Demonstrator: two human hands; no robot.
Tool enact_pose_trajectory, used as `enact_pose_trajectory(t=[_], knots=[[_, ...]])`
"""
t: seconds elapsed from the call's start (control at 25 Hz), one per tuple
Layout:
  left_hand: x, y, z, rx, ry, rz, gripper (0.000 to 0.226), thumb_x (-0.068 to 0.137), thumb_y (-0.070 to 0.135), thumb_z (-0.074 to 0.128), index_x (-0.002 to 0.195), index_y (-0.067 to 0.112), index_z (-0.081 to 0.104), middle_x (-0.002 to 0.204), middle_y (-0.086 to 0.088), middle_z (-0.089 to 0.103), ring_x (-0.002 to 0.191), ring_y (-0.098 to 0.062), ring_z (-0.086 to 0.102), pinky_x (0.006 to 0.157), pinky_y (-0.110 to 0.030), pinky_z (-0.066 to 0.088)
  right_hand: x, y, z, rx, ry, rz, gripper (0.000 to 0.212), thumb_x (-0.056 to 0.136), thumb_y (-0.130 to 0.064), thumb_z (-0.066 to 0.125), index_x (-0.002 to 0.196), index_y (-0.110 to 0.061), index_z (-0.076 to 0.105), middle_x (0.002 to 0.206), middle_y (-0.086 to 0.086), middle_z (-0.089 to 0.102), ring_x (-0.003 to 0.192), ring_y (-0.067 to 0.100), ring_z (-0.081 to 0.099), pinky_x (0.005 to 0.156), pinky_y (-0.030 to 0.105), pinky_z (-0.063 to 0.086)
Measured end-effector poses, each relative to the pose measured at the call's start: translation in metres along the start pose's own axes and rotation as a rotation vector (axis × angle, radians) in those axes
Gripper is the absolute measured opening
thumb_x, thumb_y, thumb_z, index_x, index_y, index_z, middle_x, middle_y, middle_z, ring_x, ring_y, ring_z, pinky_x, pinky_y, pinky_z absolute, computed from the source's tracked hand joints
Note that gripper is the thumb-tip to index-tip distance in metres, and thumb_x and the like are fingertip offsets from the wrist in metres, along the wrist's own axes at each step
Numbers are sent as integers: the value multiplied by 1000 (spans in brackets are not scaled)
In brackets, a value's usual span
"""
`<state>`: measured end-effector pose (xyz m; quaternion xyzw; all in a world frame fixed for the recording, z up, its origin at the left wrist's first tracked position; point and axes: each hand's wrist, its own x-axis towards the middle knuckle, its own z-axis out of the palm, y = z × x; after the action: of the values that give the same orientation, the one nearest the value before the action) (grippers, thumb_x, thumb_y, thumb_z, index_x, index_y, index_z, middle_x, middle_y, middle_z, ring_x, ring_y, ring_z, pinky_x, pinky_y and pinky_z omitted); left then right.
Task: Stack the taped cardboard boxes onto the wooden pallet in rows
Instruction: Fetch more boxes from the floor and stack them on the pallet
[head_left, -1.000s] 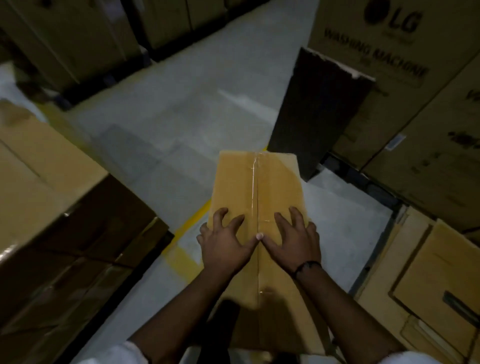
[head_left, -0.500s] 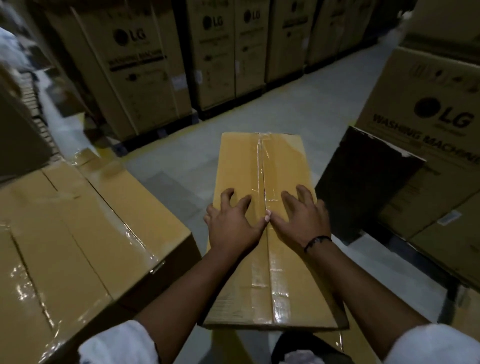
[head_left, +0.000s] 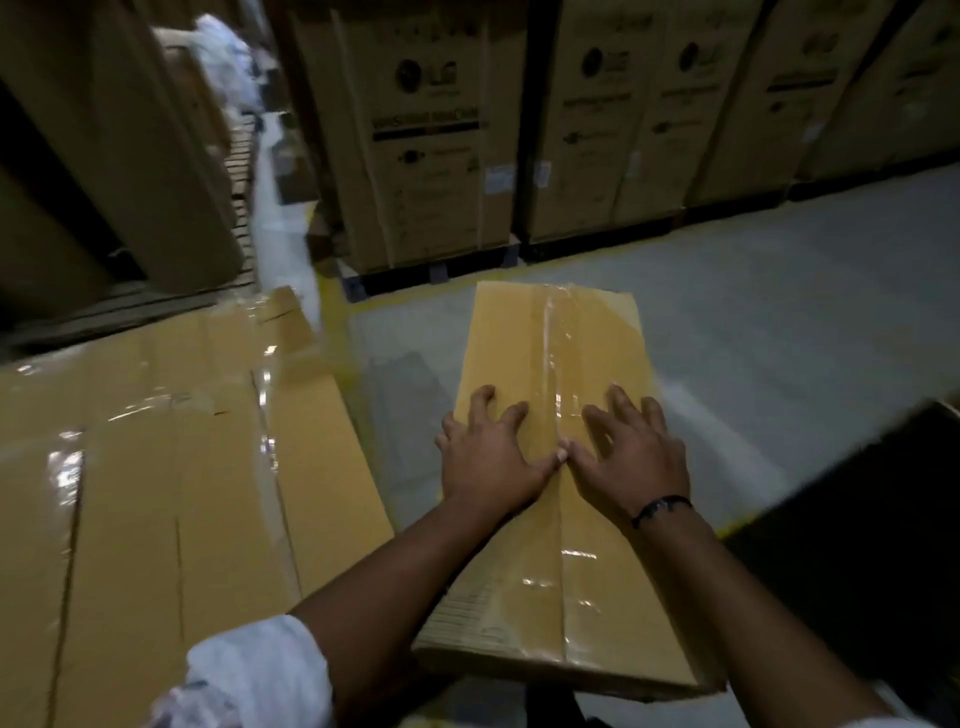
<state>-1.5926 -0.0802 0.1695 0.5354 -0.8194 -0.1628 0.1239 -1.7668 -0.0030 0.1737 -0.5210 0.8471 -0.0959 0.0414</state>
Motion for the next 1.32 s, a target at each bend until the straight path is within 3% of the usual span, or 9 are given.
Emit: enact_pose_trajectory(t=[0.44,0.76,1.04,1.32], knots=[[212,-20,-41,-54,168,-381,86,73,91,46,146,47,45,162,7,23,138,-40,33,113,-58,31,291,-74,-18,21,-72,-459,63,88,-72,47,142,-39,51,160,-10,35,150,28,19,103,59,41],[336,-117,-64,-6,285,-611,85,74,91,47,145,45,48,161,5,26,136,-39,36,109,-53,34,441,-201,24,41,-161,-664,63,89,-71,47,142,-38,51,160,-11,35,150,27,19,106,57,36],[485,-215,-88,-25,298,-729,87,74,92,45,146,44,48,161,5,25,137,-42,35,110,-53,34,598,-323,55,-7,-188,-786,62,89,-71,48,141,-37,52,162,-9,33,150,29,17,108,58,35],[581,-304,-114,1,360,-888,89,74,95,40,146,44,47,161,3,25,137,-43,36,110,-57,36,713,-438,104,20,-238,-972,61,89,-71,46,139,-37,52,161,-8,34,150,30,19,106,58,36]])
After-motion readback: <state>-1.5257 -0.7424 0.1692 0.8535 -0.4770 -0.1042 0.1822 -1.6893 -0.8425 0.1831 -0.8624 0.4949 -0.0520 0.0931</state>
